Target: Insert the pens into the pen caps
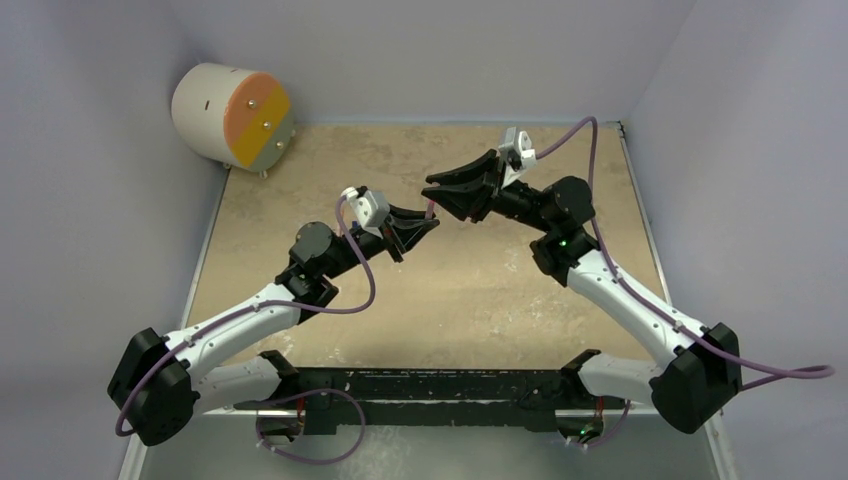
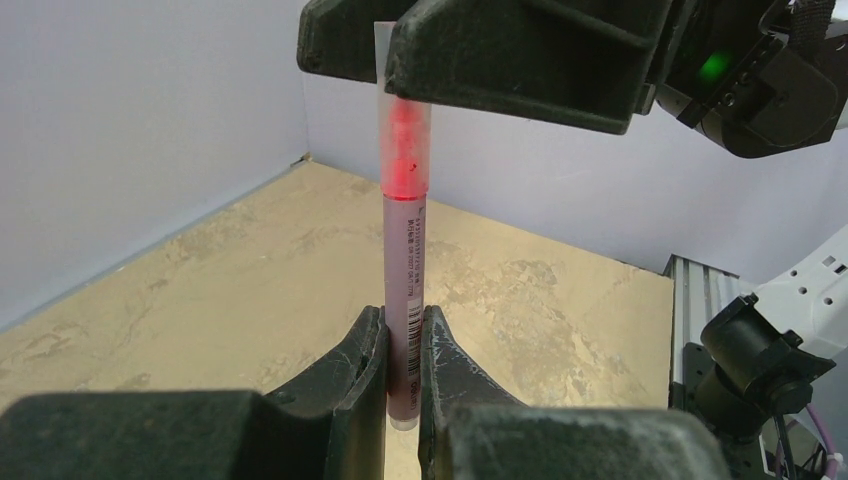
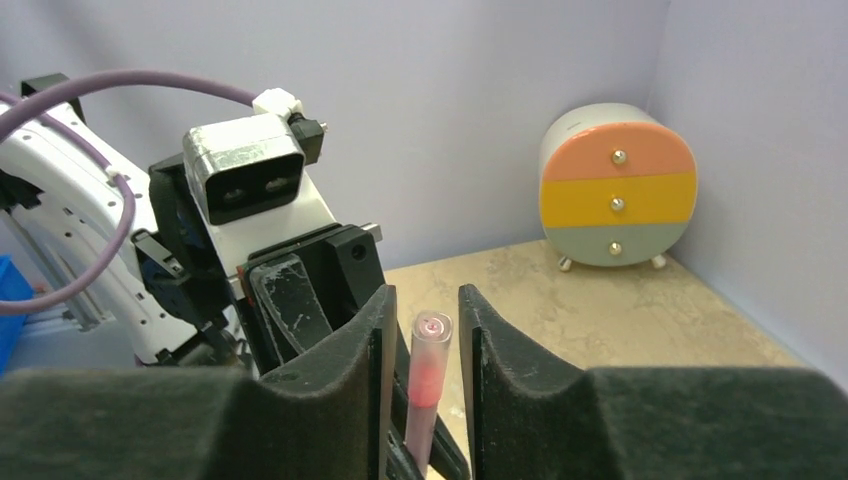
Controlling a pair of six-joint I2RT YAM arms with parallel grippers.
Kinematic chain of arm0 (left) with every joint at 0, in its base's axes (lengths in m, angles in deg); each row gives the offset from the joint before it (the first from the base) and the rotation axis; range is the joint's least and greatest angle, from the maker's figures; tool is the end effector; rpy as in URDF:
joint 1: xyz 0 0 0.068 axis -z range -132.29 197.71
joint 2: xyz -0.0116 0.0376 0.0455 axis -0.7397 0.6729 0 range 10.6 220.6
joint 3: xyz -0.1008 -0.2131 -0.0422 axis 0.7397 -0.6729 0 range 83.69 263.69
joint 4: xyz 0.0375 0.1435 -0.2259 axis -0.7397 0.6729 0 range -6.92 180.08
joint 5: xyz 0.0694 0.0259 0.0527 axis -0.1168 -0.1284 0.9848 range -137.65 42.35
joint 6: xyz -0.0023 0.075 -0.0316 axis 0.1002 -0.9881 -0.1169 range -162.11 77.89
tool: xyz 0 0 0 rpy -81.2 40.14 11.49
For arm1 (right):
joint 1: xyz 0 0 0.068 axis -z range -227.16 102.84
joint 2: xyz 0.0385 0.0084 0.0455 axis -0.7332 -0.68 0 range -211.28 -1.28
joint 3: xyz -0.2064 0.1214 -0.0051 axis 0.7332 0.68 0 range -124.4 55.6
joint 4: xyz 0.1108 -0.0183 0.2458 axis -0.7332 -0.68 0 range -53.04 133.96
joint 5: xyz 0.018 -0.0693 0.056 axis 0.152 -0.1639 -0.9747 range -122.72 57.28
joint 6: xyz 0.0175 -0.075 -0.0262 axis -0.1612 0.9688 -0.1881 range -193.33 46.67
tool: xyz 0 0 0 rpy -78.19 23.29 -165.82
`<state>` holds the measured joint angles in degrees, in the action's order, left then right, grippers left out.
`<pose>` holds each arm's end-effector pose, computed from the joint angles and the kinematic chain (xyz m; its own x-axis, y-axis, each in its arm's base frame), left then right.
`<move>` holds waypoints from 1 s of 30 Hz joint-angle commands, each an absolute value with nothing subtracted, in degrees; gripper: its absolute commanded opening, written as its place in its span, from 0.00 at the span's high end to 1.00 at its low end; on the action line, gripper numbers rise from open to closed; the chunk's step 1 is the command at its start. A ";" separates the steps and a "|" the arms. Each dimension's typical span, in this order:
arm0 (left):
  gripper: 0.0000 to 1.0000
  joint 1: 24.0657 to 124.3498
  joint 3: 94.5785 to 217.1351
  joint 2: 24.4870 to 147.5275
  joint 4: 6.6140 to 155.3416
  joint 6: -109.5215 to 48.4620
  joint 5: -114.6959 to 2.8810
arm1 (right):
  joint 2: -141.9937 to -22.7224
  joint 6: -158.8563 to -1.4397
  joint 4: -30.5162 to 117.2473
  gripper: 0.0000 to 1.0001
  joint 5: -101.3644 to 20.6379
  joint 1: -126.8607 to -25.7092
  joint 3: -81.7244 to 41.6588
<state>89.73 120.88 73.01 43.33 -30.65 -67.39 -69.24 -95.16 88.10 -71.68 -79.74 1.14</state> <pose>0.2109 -0.2222 0.2979 0.0094 -0.2601 -0.9655 0.8926 0.4374 -0.1091 0.2341 0.2023 0.3908 0.0734 0.3902 -0.9178 -0.9716 0.2356 0.0225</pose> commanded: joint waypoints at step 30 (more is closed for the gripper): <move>1.00 89.67 131.08 72.42 37.11 -32.10 -60.24 | -72.87 -98.03 81.48 1.00 -82.15 -79.71 10.13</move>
<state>90.12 123.57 73.82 52.45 -31.80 -64.71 -70.12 -96.43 90.09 -72.86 -78.69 5.41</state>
